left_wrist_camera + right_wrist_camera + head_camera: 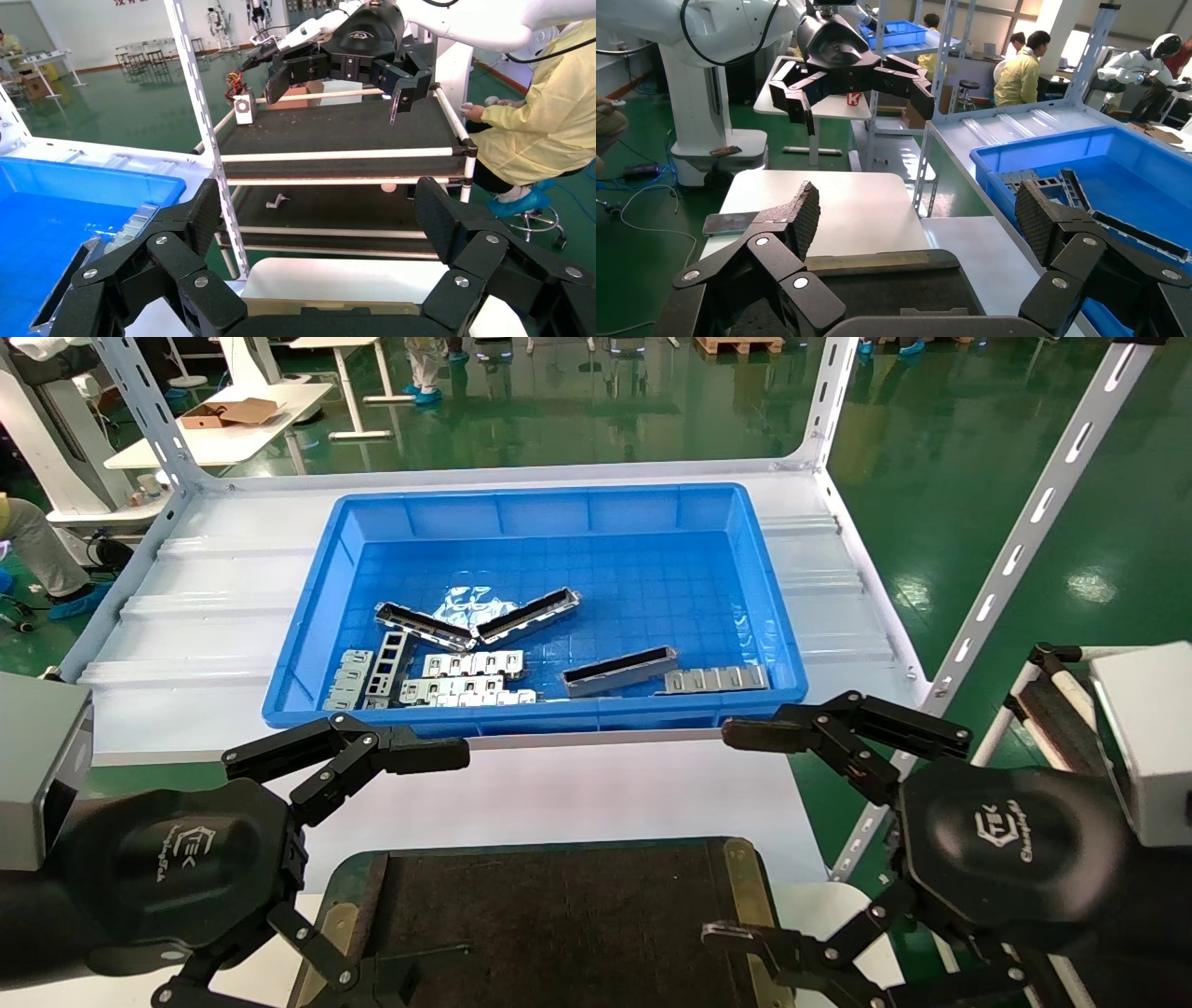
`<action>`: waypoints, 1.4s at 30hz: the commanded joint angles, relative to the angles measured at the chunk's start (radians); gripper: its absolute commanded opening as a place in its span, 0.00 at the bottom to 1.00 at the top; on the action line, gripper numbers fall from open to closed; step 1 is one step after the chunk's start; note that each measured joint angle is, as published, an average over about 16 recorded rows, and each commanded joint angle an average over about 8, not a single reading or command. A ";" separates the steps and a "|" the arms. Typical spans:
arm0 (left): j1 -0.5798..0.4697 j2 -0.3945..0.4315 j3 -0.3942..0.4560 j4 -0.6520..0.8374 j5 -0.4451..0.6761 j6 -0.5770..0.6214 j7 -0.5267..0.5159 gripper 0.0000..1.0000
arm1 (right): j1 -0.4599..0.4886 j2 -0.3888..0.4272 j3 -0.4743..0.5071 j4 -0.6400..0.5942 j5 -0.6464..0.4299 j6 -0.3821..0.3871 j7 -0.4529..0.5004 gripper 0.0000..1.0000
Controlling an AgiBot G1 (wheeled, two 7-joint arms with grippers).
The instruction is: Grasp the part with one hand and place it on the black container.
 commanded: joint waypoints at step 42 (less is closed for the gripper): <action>0.000 0.000 0.000 0.000 0.000 0.000 0.000 1.00 | 0.000 0.000 0.000 0.000 0.000 0.000 0.000 1.00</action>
